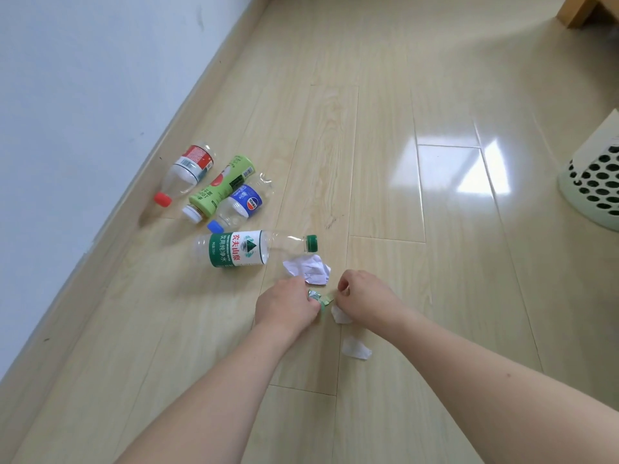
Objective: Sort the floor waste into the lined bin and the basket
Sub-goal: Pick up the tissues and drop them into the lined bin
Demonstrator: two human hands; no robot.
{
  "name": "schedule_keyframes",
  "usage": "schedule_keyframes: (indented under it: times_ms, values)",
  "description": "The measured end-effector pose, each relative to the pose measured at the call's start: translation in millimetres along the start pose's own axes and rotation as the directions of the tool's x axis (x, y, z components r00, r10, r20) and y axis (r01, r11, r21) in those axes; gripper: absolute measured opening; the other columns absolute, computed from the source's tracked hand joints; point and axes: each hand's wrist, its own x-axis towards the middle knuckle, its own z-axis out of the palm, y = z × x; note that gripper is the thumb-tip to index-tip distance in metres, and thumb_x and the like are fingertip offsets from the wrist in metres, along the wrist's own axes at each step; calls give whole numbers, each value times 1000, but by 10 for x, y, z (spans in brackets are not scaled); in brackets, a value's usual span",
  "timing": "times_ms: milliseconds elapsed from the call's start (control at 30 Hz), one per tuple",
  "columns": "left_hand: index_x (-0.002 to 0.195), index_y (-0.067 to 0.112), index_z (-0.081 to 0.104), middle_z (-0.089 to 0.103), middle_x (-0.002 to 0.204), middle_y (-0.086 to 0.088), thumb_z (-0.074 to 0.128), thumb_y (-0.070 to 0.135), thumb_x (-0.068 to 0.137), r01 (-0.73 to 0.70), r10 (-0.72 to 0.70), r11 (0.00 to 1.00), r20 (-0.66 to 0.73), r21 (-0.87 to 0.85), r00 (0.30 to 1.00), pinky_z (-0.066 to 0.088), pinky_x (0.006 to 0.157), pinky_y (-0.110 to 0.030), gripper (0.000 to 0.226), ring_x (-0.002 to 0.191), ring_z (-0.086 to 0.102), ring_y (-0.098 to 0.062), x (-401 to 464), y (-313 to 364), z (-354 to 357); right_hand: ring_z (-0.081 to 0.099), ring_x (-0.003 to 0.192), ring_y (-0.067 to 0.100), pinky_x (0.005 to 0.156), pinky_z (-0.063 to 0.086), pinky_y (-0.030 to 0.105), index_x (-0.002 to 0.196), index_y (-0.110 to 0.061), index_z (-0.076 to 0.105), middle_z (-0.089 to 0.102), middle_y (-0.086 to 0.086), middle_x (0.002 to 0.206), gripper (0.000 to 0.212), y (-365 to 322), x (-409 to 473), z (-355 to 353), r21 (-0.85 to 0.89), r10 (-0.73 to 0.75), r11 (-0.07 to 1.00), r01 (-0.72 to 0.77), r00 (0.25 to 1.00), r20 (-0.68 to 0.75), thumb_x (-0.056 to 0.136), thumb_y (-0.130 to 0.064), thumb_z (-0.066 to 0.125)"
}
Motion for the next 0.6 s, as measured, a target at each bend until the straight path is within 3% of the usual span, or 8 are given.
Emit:
schedule_keyframes:
  times_ms: [67, 167, 400, 467, 600]
  values:
    - [84, 17, 57, 63, 91, 1, 53, 31, 84, 18, -18, 999, 17, -29, 1000, 42, 66, -29, 15, 87, 60, -22, -61, -53, -18, 54, 102, 22, 82, 45, 32, 115, -17, 55, 55, 3, 113, 26, -14, -26, -3, -18, -46, 999, 46, 999, -7, 94, -25, 43]
    - [72, 21, 52, 63, 75, 5, 58, 31, 77, 64, -53, 973, 53, -223, 997, 41, 59, -28, 13, 72, 59, -17, -180, -185, -34, 52, 106, 23, 83, 42, 31, 120, -19, 53, 53, 2, 114, 27, -62, -39, -3, -125, -116, 986, 112, 993, -26, 94, -25, 47]
    - [67, 16, 54, 52, 57, 8, 64, 23, 77, 141, -93, 870, 124, -473, 988, 35, 51, -23, 15, 52, 46, -13, -310, -544, 4, 54, 99, 24, 75, 37, 30, 112, -14, 53, 52, 4, 109, 22, -207, 59, 55, -305, -235, 927, 217, 972, -21, 93, -13, 43]
    - [65, 16, 49, 47, 57, 5, 64, 20, 77, 201, -131, 778, 158, -596, 979, 31, 50, -23, 19, 52, 40, -14, -321, -582, -19, 55, 99, 24, 76, 36, 31, 109, -13, 54, 51, 4, 106, 20, -236, 76, 35, -330, -237, 916, 226, 972, 8, 92, -14, 42]
    - [71, 12, 47, 59, 65, -7, 57, -1, 81, 324, -155, 412, 284, -852, 946, 34, 44, -22, 19, 45, 46, -12, -312, -554, -151, 56, 92, 23, 75, 39, 30, 95, -13, 60, 49, 0, 96, 15, -247, 37, -85, -231, -206, 950, 208, 978, 34, 88, -15, 47]
